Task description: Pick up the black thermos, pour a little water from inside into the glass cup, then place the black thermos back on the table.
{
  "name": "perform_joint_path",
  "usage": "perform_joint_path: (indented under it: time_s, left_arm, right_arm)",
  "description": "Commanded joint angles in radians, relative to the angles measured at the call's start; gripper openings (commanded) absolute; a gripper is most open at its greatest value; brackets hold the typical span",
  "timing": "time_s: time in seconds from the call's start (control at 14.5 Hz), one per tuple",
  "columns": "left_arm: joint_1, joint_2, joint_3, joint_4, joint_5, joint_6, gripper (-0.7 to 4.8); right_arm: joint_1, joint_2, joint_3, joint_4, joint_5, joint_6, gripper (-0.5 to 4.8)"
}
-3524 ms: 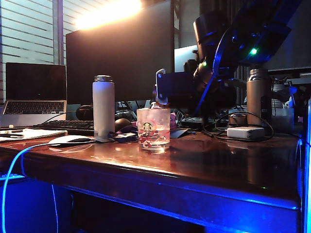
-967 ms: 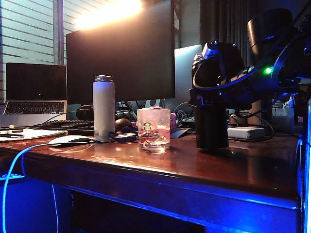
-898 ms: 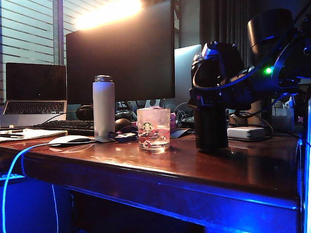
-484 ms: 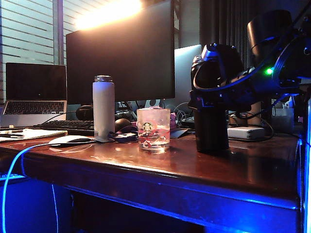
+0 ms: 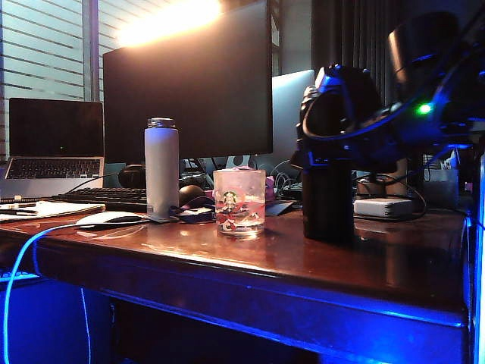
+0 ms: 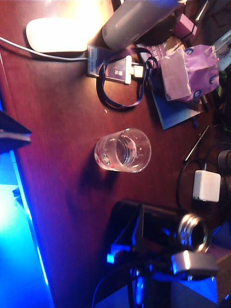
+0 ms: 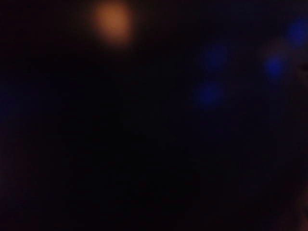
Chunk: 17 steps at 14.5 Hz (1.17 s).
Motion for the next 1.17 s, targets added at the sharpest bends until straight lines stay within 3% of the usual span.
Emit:
perform_joint_path:
  time_s: [0.07,0.62,0.69,0.76,0.83,1.11,1.17]
  left_arm:
    - [0.000,-0.002,0.003,0.012,0.004,0.003,-0.03]
    - [0.000,-0.002,0.003,0.012,0.004,0.003,-0.03]
    - [0.000,-0.002,0.003,0.012,0.004,0.003,-0.03]
    - [0.000,-0.002,0.003,0.012,0.004,0.003,-0.03]
    - [0.000,-0.002,0.003,0.012,0.004,0.003,-0.03]
    - [0.000,-0.002,0.003,0.012,0.004,0.003,-0.03]
    - [0.000,-0.002,0.003,0.011,0.004,0.003,-0.03]
  right_arm:
    - [0.000,-0.066,-0.061,0.016,0.013,-0.001,4.42]
    - [0.004,-0.294,-0.169,0.014,0.041,0.000,4.41]
    - [0.003,-0.345,-0.202,0.014,0.059,-0.001,4.15]
    - [0.003,-0.431,-0.256,0.004,0.095,-0.001,0.81]
    - [0.003,-0.498,-0.282,-0.036,0.125,-0.002,0.08]
    - [0.003,-0.830,-0.349,-0.414,0.131,-0.005,-0.05]
    - [0.003,-0.901,-0.371,-0.491,0.184,-0.005,-0.05]
